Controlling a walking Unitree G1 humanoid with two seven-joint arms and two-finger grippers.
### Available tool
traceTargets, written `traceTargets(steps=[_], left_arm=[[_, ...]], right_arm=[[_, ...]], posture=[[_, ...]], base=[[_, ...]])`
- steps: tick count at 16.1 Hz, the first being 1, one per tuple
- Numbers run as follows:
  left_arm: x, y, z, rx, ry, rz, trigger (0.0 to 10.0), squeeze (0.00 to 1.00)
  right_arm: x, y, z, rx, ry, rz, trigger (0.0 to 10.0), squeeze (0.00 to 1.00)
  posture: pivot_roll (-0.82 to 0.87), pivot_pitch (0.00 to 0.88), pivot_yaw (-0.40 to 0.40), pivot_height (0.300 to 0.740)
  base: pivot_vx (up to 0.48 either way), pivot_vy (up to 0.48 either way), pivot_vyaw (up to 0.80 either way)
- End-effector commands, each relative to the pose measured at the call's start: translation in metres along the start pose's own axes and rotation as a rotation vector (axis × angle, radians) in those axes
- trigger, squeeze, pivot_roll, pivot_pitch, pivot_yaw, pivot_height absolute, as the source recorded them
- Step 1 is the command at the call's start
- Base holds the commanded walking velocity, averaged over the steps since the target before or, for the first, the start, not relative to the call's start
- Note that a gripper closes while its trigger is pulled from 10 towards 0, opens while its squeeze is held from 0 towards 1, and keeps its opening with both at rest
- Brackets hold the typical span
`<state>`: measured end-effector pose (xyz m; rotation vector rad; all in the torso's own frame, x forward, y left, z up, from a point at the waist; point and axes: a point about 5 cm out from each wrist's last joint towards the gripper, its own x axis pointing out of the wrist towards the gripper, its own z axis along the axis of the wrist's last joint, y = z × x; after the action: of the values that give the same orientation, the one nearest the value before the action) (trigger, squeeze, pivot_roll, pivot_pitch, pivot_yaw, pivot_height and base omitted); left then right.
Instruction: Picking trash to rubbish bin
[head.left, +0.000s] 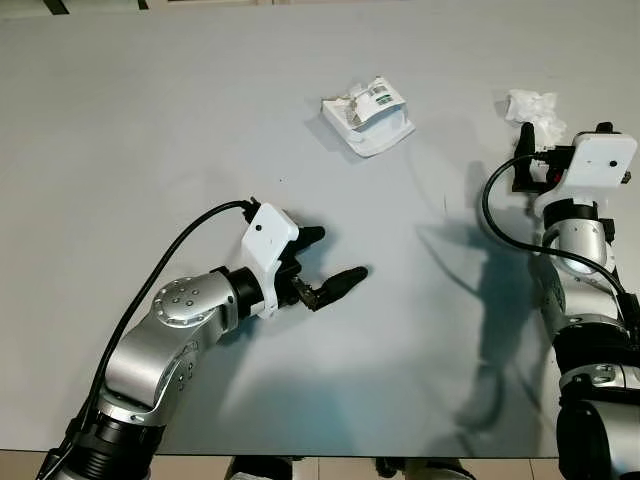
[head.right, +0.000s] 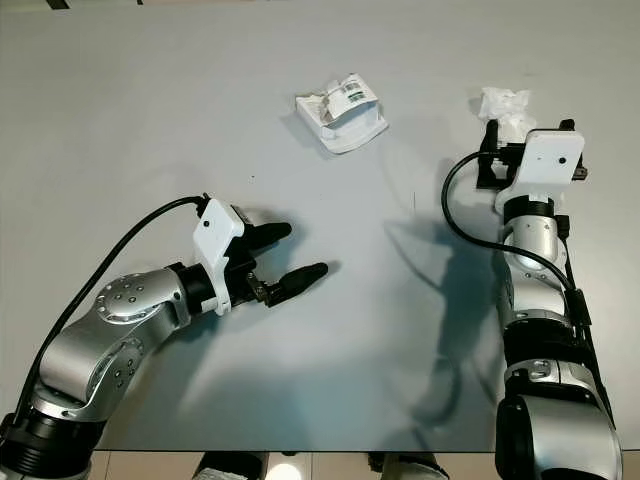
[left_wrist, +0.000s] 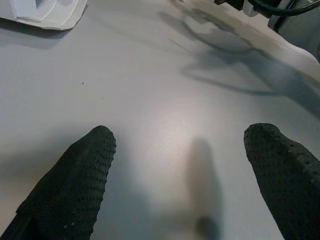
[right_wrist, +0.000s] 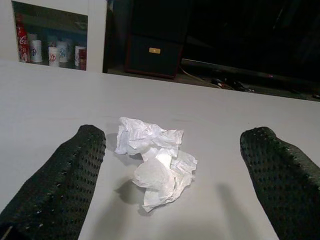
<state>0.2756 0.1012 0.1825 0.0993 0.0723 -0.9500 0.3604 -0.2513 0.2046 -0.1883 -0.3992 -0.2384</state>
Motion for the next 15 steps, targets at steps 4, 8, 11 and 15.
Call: traceTargets(steps=[4,8,11,15], left_arm=[[-0.001,-0.003,-0.008,-0.005,0.025,-0.009,10.0,0.00],[-0.001,-0.002,-0.010,-0.012,0.029,0.005,10.0,0.00],[0.000,-0.002,-0.011,-0.016,0.029,0.011,10.0,0.00],[0.001,0.001,-0.013,-0.028,0.028,0.043,10.0,0.00]], right_arm=[[-0.001,-0.001,0.002,0.005,0.011,0.008,10.0,0.00],[-0.001,0.004,0.002,0.003,0.019,0.031,10.0,0.00],[0.000,0.008,0.007,0.005,0.010,0.046,10.0,0.00],[-0.001,0.015,0.009,0.000,0.005,0.079,10.0,0.00]], posture=[[0.37,0.260,0.063,0.740],[0.37,0.262,0.059,0.740],[0.37,0.259,0.050,0.740],[0.37,0.258,0.045,0.740]], base=[[0.000,-0.323,0.00],[0.000,-0.368,0.00],[0.000,-0.415,0.00],[0.000,-0.289,0.00]])
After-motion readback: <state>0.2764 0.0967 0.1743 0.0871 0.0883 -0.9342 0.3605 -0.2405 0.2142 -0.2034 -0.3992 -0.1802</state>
